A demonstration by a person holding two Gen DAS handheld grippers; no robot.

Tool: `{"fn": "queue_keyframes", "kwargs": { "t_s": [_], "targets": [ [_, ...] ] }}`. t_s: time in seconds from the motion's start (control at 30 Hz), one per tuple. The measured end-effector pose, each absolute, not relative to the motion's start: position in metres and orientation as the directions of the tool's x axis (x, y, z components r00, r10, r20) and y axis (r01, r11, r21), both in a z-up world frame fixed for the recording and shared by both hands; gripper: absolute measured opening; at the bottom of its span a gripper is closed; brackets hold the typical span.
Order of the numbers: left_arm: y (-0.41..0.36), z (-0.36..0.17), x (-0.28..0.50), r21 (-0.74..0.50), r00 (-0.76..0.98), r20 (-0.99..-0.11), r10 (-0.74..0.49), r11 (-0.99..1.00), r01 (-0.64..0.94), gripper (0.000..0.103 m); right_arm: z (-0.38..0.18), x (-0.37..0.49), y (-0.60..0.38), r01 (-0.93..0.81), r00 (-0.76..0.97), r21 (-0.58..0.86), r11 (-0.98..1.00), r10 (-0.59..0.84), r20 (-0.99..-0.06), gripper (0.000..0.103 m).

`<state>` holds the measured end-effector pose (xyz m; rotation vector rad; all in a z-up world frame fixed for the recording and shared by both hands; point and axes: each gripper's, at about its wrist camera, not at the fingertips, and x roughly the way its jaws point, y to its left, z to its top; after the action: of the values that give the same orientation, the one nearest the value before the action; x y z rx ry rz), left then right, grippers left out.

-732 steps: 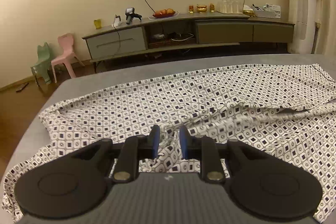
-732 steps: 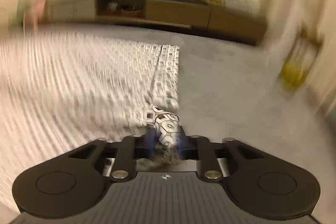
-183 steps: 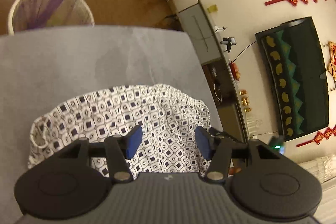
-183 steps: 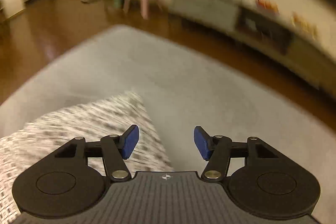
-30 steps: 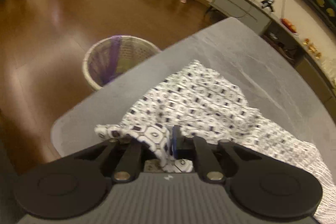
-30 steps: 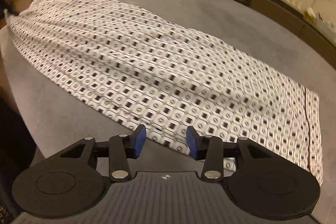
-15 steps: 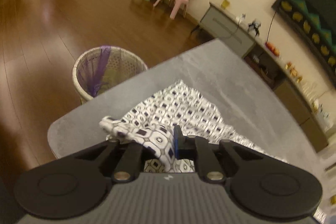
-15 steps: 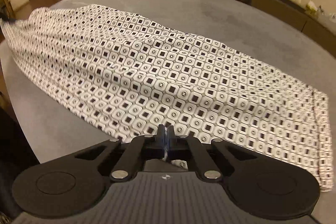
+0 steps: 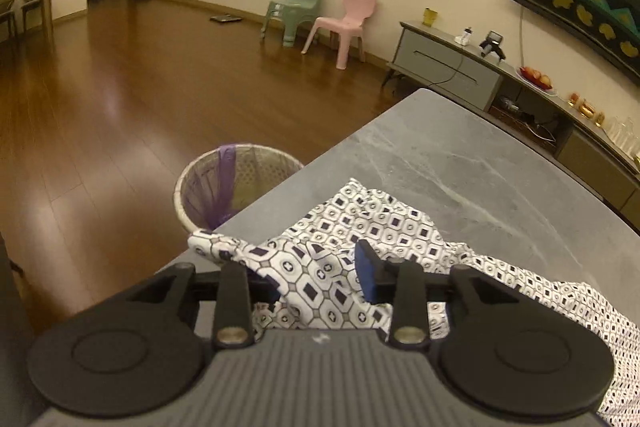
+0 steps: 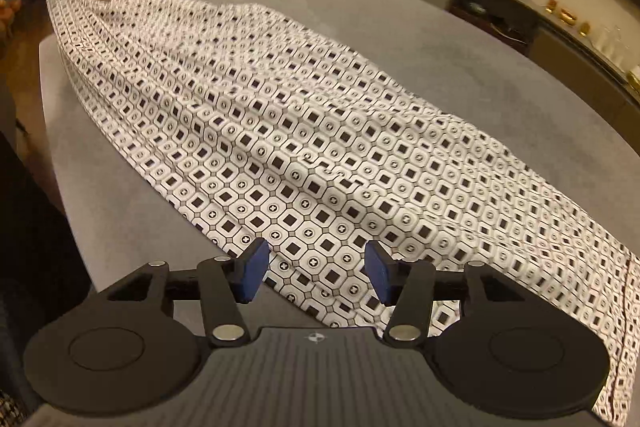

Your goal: Fold clothes

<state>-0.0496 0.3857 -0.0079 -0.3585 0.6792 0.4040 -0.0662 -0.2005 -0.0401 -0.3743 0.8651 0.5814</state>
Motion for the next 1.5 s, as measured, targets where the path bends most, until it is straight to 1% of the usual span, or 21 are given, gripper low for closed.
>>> {"fn": "queue_keyframes", "kwargs": {
  "t_s": [0.07,0.1,0.17,0.2,0.23,0.33,0.4,0.5,0.63,0.73,0.9,0.93,0.97,1.0,1.07,1.13,1.2,1.27,1.3,1.4,1.5],
  "targets": [
    [0.394,-0.006,-0.053,-0.289,0.752,-0.635,0.178,0.848,-0.444,0.026,-0.043,-0.063,-0.203,-0.613,0.496,-0.049,0.788,0.336,-0.801,0.050],
    [0.400,-0.006,-0.056,-0.355,0.779,-0.611,0.140,0.832,-0.427,0.020,-0.043,-0.062,-0.203,-0.611,0.487,-0.026,0.791,0.349,-0.800,0.041],
    [0.412,-0.005,-0.062,-0.452,0.818,-0.564,0.110,0.788,-0.418,0.017,-0.043,-0.062,-0.203,-0.609,0.488,-0.018,0.793,0.357,-0.797,0.036],
    [0.418,-0.004,-0.066,-0.499,0.836,-0.540,0.099,0.762,-0.412,0.016,-0.043,-0.062,-0.204,-0.608,0.489,-0.016,0.794,0.358,-0.795,0.029],
    [0.421,-0.004,-0.068,-0.508,0.839,-0.532,0.113,0.750,-0.423,0.014,-0.042,-0.061,-0.204,-0.603,0.492,-0.014,0.798,0.357,-0.794,0.019],
    [0.427,-0.003,-0.071,-0.511,0.841,-0.523,0.139,0.739,-0.440,0.011,-0.043,-0.061,-0.208,-0.593,0.508,-0.026,0.805,0.348,-0.788,0.004],
    [0.429,-0.002,-0.073,-0.514,0.844,-0.516,0.147,0.735,-0.442,0.010,-0.042,-0.065,-0.210,-0.595,0.519,-0.046,0.802,0.340,-0.784,0.000],
    [0.431,0.000,-0.076,-0.510,0.838,-0.521,0.163,0.728,-0.458,0.010,-0.033,-0.080,-0.213,-0.603,0.537,-0.067,0.795,0.343,-0.771,0.000],
    [0.424,-0.010,-0.058,-0.371,0.726,-0.663,0.184,0.761,-0.532,0.011,-0.025,-0.100,-0.219,-0.627,0.520,-0.065,0.777,0.355,-0.777,0.000],
    [0.424,-0.017,-0.051,-0.326,0.675,-0.715,0.181,0.768,-0.552,0.017,-0.035,-0.103,-0.218,-0.639,0.490,-0.071,0.766,0.334,-0.805,0.000],
    [0.429,-0.015,-0.056,-0.327,0.662,-0.722,0.203,0.743,-0.584,0.046,-0.029,-0.093,-0.223,-0.590,0.506,-0.020,0.807,0.350,-0.788,0.000],
    [0.429,-0.015,-0.057,-0.338,0.663,-0.721,0.202,0.732,-0.592,0.049,-0.023,-0.088,-0.228,-0.569,0.519,0.011,0.822,0.369,-0.771,0.001],
    [0.432,-0.017,-0.058,-0.365,0.665,-0.724,0.183,0.716,-0.595,0.058,-0.019,-0.083,-0.233,-0.548,0.531,0.036,0.836,0.380,-0.757,0.002],
    [0.435,-0.019,-0.059,-0.394,0.669,-0.726,0.162,0.699,-0.597,0.069,-0.017,-0.076,-0.237,-0.527,0.542,0.050,0.848,0.381,-0.749,0.007],
    [0.443,-0.031,-0.061,-0.475,0.676,-0.733,0.076,0.654,-0.588,0.079,-0.014,-0.063,-0.245,-0.487,0.563,0.069,0.871,0.373,-0.737,0.019],
    [0.446,-0.037,-0.060,-0.511,0.679,-0.734,0.021,0.642,-0.572,0.080,-0.019,-0.049,-0.251,-0.448,0.582,0.055,0.892,0.338,-0.740,0.038],
    [0.447,-0.037,-0.061,-0.485,0.663,-0.747,0.037,0.653,-0.582,0.081,-0.026,-0.038,-0.259,-0.403,0.592,0.078,0.912,0.325,-0.738,0.045],
    [0.443,-0.028,-0.064,-0.386,0.635,-0.759,0.146,0.686,-0.618,0.083,-0.034,-0.032,-0.266,-0.370,0.586,0.126,0.920,0.336,-0.737,0.048],
    [0.442,-0.026,-0.065,-0.368,0.632,-0.758,0.165,0.692,-0.621,0.088,-0.039,-0.030,-0.268,-0.358,0.582,0.127,0.925,0.328,-0.744,0.050],
    [0.440,-0.023,-0.068,-0.367,0.636,-0.752,0.171,0.693,-0.620,0.091,-0.049,-0.030,-0.266,-0.351,0.588,0.023,0.936,0.239,-0.773,0.052],
    [0.446,-0.024,-0.070,-0.342,0.597,-0.771,0.223,0.645,-0.683,0.091,-0.050,-0.033,-0.265,-0.360,0.612,-0.058,0.931,0.189,-0.768,0.067]
  ]
}}
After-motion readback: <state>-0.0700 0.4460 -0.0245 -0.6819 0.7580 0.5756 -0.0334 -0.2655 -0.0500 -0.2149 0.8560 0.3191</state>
